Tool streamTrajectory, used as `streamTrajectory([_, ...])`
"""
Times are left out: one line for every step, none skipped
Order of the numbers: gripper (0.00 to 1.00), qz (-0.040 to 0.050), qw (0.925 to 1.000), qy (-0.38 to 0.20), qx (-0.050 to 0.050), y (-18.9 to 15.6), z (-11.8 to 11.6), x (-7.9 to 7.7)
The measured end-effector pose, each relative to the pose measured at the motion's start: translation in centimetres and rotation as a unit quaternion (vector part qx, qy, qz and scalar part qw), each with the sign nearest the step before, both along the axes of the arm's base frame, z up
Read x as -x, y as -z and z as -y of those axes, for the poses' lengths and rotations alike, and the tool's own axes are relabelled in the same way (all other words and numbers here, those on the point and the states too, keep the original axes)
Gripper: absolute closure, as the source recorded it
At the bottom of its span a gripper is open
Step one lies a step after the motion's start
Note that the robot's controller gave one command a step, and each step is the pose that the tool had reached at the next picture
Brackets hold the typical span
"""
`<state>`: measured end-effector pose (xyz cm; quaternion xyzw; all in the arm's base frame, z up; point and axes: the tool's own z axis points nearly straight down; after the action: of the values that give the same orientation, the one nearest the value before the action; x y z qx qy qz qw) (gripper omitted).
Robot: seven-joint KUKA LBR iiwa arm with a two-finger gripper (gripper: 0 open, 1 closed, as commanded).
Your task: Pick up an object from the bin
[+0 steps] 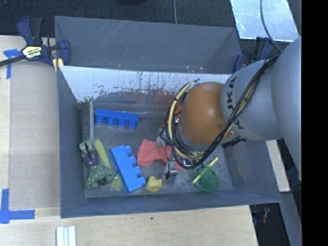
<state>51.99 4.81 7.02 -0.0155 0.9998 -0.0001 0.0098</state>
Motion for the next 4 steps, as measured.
streamTrajectory([1.0,-0.0025,0.9982,0.06,-0.001,-0.1,0.5,-1.2])
streamTrajectory([1.0,-0.0025,0.9982,0.06,-0.001,-0.1,0.5,-1.2])
streamTrajectory([1.0,-0.0036,0.9982,0.06,-0.001,-1.4,0.5,-1.1])
streamTrajectory([1.0,-0.0057,0.9982,0.06,-0.001,-6.4,0.5,-1.0])
